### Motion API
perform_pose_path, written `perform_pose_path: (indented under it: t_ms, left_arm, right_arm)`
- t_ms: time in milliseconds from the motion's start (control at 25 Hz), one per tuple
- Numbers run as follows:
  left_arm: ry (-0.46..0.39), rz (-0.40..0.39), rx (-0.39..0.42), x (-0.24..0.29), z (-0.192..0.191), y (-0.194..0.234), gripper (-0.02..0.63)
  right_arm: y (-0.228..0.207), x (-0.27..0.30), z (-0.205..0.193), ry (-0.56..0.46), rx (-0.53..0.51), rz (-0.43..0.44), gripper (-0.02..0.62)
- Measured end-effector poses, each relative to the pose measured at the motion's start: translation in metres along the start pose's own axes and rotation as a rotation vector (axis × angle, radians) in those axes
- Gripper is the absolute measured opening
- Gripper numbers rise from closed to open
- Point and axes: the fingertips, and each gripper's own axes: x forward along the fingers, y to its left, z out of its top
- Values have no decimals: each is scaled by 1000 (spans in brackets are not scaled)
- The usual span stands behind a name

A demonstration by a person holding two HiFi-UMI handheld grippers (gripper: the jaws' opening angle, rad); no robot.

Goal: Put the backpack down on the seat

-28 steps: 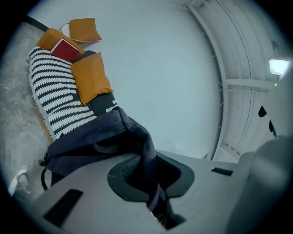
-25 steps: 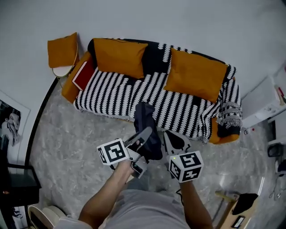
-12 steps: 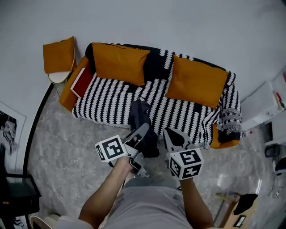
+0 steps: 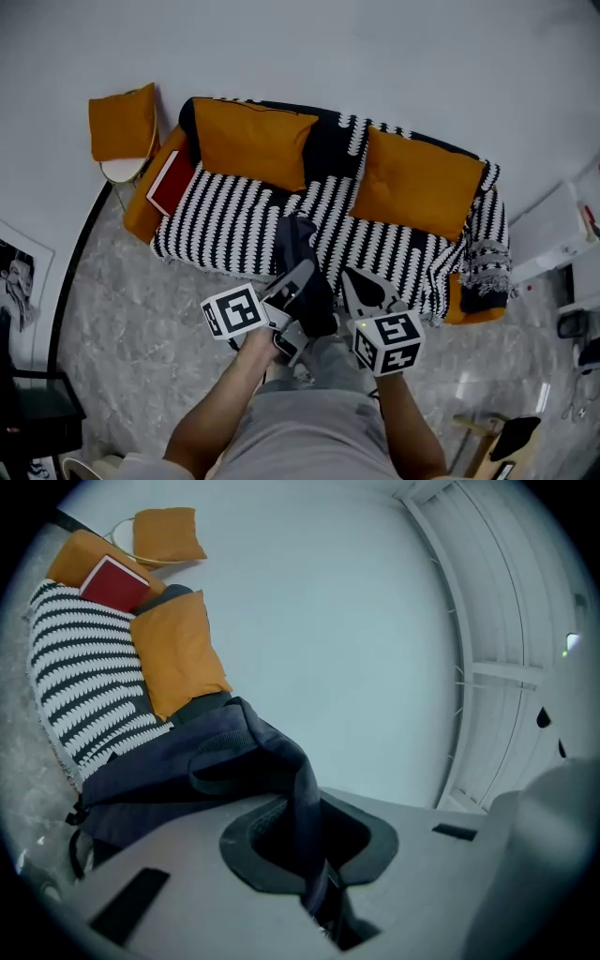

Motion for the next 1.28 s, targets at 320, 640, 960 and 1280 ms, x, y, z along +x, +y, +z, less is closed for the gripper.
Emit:
perform_pose_path:
  t_ms: [320, 640, 960, 1280]
  left_arm:
    - [-9, 39, -5, 48, 30, 25, 28]
    - [-57, 106, -31, 113, 67, 58, 28]
    - [-121, 186, -16, 174, 102, 93, 28]
    - [-176, 214, -53, 225, 112, 128, 28]
  right_arm:
    - [-40, 55, 17, 12, 5, 41, 2]
    - [-98, 110, 39, 44, 1, 84, 2]
    - [-158, 159, 57, 44, 21, 117, 2]
    - [-208, 193, 57, 47, 41, 125, 2]
